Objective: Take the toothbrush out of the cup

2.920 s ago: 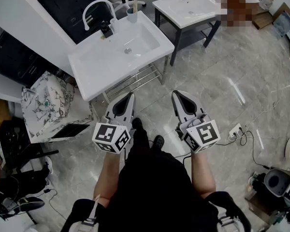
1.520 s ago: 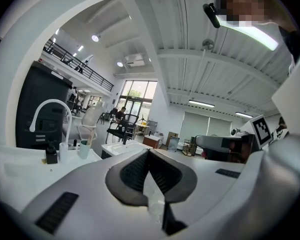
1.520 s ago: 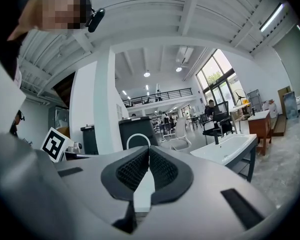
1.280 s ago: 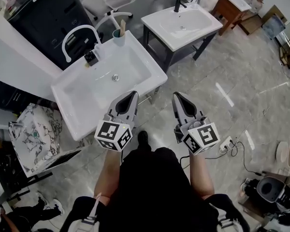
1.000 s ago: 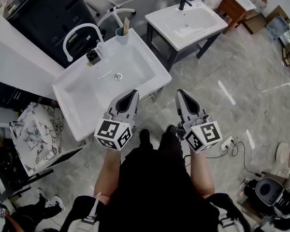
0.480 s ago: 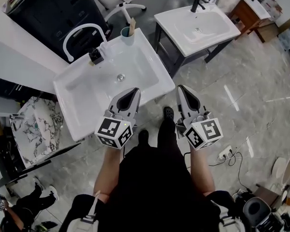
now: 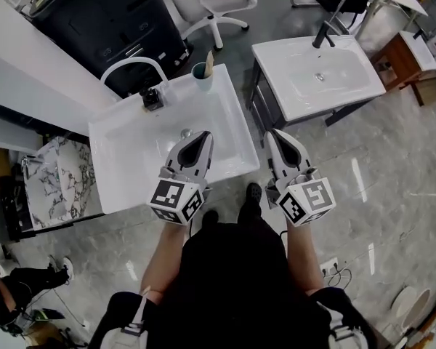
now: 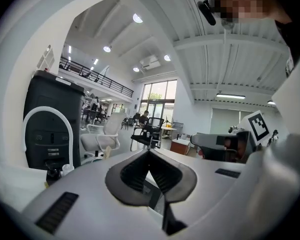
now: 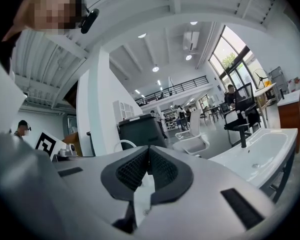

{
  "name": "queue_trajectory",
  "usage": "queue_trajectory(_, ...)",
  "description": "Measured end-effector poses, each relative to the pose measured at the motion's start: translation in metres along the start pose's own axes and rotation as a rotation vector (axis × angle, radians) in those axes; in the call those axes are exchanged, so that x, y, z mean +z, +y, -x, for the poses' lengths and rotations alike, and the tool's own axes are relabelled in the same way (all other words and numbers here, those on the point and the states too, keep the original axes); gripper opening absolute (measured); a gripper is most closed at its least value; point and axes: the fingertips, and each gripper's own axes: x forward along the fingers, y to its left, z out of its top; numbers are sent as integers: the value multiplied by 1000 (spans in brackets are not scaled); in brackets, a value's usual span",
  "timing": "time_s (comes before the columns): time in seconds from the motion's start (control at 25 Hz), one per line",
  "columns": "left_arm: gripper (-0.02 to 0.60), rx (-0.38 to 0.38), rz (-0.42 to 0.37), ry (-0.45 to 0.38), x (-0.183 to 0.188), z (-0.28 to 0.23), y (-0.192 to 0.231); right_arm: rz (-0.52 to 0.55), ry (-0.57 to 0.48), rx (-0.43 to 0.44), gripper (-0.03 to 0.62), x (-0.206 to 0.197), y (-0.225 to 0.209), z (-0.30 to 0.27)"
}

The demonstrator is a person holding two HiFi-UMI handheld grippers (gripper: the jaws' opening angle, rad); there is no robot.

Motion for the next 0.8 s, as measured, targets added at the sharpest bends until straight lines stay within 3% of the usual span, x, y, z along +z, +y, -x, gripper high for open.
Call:
queue_trajectory(0.56,14,203,31,5,-15,-58,2,-15,83,210,31,1,-57,-49)
queue_trajectory(0.8,14,255,33,39,-24,-68,-4,-51,120,208,31,-7,-87,-54)
